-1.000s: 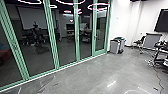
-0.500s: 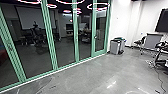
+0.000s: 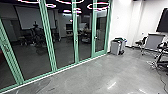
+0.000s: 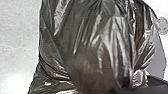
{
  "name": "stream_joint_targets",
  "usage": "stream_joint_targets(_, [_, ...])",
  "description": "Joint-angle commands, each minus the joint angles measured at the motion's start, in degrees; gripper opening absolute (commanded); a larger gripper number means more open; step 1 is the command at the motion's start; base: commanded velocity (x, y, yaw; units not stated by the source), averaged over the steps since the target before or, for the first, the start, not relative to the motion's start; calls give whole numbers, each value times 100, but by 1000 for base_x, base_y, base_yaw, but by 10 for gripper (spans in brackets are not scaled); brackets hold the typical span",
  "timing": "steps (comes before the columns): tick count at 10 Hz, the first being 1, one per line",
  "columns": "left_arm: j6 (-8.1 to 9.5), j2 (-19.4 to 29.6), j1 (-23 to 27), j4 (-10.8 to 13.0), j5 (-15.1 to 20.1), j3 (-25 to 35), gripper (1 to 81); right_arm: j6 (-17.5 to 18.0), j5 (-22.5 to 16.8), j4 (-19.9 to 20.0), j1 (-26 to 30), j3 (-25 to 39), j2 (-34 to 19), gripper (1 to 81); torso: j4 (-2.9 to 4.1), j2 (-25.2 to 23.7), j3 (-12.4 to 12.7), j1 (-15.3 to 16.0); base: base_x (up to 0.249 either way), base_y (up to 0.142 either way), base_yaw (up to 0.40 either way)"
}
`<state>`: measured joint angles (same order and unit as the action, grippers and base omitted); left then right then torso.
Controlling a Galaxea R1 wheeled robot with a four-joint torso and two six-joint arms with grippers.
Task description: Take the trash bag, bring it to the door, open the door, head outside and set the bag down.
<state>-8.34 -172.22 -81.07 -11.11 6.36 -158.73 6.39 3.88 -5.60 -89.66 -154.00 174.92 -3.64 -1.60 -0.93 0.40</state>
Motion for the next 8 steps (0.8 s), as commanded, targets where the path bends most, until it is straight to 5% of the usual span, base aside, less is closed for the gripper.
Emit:
stream_joint_targets(1, [-10,29,359,12,348,-17,10,3,-273,15,277,29,28,811,0,0,0,0,159,0,0])
stream_joint_targets(8, [-10,20,359,21,339,-17,10,3,-273,15,277,29,19,811,0,0,0,0,181,0,0])
